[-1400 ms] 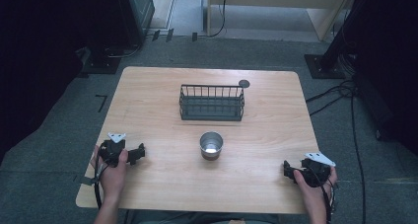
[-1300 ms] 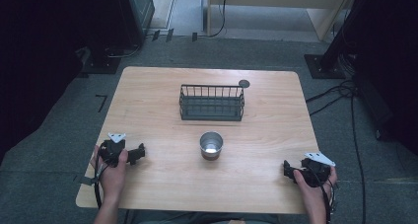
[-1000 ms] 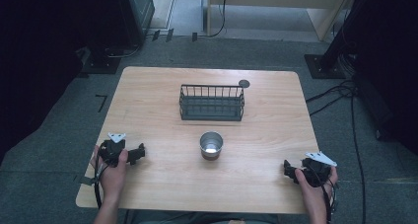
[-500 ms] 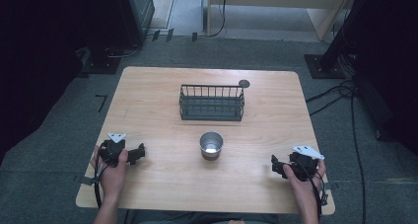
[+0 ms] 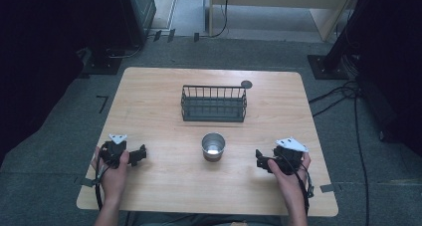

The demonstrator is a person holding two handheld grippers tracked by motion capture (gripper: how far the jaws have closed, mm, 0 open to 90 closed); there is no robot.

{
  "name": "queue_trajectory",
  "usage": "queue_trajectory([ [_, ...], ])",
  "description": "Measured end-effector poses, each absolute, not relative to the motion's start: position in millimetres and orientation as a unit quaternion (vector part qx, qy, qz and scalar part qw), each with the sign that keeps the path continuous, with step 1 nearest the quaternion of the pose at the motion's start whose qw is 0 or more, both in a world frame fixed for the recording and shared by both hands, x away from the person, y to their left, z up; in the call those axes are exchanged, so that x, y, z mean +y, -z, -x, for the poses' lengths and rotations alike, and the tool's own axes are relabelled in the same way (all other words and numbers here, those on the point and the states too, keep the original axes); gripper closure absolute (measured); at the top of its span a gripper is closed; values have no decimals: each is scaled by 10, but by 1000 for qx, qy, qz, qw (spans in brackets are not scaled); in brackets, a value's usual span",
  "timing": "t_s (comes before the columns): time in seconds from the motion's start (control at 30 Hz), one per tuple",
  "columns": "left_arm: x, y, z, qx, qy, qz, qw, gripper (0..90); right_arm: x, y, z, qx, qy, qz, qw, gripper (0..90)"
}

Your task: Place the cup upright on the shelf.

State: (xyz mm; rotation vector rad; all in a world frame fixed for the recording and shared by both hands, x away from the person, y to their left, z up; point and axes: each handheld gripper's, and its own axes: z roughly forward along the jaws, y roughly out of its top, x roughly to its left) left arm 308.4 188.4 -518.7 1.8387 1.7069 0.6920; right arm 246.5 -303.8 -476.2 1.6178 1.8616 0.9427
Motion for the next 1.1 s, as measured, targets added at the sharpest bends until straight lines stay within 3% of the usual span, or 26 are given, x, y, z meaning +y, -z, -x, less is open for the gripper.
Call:
queue_trajectory([
  [1.1,1884,5187,-3084,632,-256,-681,266,0,-2464,4660,-2519,714,-380,-544,223,9],
])
